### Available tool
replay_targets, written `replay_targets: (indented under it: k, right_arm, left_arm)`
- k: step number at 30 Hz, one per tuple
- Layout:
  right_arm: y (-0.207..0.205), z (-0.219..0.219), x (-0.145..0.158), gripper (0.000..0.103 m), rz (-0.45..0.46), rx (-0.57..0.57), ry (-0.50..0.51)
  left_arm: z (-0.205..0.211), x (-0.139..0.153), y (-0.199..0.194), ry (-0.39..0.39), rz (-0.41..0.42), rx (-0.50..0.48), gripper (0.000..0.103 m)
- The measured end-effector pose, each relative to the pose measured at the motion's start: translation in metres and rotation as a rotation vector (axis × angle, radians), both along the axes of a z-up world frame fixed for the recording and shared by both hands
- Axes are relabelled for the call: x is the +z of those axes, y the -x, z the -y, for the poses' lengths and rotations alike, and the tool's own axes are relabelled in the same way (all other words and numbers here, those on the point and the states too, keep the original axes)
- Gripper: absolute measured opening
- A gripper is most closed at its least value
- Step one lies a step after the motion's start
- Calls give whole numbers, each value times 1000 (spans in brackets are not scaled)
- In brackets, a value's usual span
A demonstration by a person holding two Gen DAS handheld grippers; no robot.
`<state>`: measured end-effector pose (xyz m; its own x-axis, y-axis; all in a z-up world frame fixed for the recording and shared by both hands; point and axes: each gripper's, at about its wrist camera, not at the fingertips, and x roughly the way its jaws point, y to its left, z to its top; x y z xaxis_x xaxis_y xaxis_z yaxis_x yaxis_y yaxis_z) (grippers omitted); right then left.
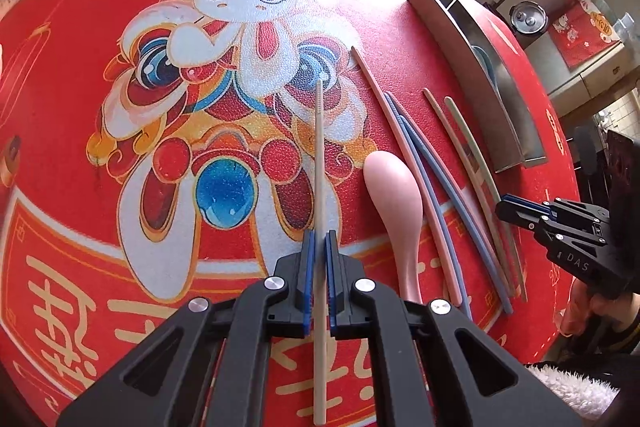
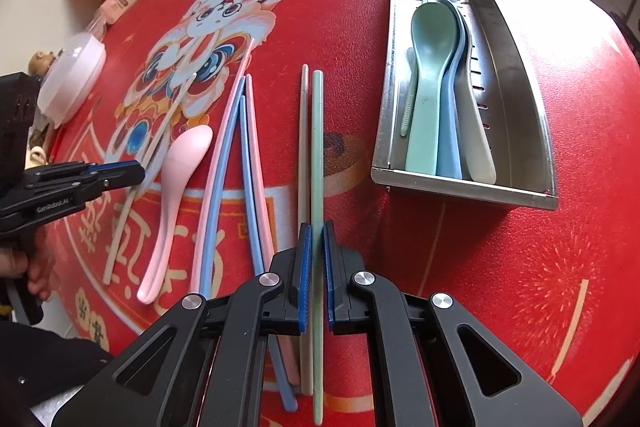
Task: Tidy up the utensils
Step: 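Close the left gripper on a beige chopstick while the right gripper grasps a mint chopstick, then lift both chopsticks and carry them toward the steel tray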
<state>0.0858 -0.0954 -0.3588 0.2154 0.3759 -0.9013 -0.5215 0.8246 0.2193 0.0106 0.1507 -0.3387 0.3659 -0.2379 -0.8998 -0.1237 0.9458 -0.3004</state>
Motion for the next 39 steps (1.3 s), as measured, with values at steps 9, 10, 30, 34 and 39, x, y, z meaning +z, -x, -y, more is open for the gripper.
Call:
replay_targets:
  k: [9, 10, 30, 34, 39]
  right_arm:
    - [4, 9, 12, 6, 0, -19, -59]
    - [4, 9, 13, 6, 1, -20, -62]
    - [-6, 24, 33, 6, 19, -94, -146]
    - [-11, 30, 36, 6, 21, -113, -161]
    - [-18, 37, 40, 6, 24, -142, -176]
  left_arm:
    - [-6, 14, 16, 24, 28, 26, 6]
    - [-8, 15, 17, 27, 31, 30, 6]
    - [-6, 41, 3, 97, 67, 54, 6]
    - [-4, 44, -4, 109, 66, 53, 6]
    - [5, 51, -17, 125, 79, 26, 6]
